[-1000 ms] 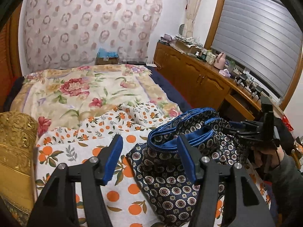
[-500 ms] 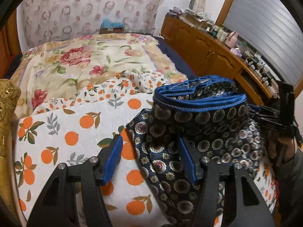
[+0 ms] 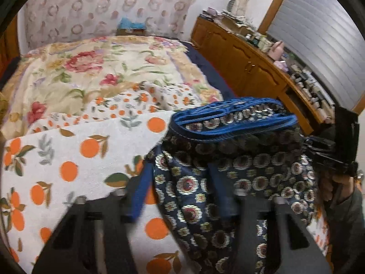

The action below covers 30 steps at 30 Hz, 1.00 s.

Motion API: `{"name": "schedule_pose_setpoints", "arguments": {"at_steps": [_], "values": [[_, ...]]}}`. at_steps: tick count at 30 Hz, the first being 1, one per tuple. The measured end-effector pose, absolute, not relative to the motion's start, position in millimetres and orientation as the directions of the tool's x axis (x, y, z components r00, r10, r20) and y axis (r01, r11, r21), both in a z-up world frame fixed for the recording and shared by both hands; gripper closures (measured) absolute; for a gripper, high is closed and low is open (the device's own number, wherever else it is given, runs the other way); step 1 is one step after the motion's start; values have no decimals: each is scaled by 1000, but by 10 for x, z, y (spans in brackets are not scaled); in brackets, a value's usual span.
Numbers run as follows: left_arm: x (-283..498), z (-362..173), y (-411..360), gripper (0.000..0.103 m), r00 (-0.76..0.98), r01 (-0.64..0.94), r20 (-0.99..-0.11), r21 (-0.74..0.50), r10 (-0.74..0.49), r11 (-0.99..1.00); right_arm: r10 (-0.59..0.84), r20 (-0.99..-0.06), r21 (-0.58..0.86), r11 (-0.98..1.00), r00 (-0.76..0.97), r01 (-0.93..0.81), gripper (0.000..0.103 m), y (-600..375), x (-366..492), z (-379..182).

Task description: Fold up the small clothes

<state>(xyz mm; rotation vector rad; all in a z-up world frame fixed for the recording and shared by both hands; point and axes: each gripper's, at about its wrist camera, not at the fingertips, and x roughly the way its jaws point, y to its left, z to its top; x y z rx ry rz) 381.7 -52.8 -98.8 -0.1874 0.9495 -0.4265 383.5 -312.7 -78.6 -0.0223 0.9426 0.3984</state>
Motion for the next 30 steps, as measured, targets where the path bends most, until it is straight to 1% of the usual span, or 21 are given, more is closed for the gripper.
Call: {"name": "schedule_pose_setpoints", "arguments": {"at_steps": [1,2,4,6,11,18,23,25,30], "values": [[3824,-983,-534,81,503,272,-745,-345,-438,898,346,-788,172,918,508,-358,84,-3115,3827,-788],[3820,-977,-540,93,496,281,-742,-354,-451,892,363,-785,186,911,502,-368,90,-3091,3802,-784],[3766,-907,-540,101,506,301,-721,-366,-473,880,364,-775,171,908,517,-383,95,-3042,3732,-744],[3688,-809,-522,102,526,316,-695,-375,-490,872,357,-759,156,911,545,-381,97,-3025,3669,-673],[3372,-412,-383,102,600,349,-611,-381,-516,856,373,-674,136,911,638,-388,98,-2943,3462,-310],[2933,45,56,102,711,337,-507,-362,-487,869,421,-577,91,885,700,-457,98,-2517,3277,175],[2556,276,601,102,792,275,-445,-349,-417,896,483,-530,79,847,697,-526,98,-2061,3282,422],[2429,290,805,102,813,247,-432,-351,-390,903,510,-514,70,826,689,-559,98,-1820,3300,508],[2114,280,1430,102,871,124,-412,-340,-267,932,589,-493,38,749,640,-661,98,-1058,3422,667]]}}
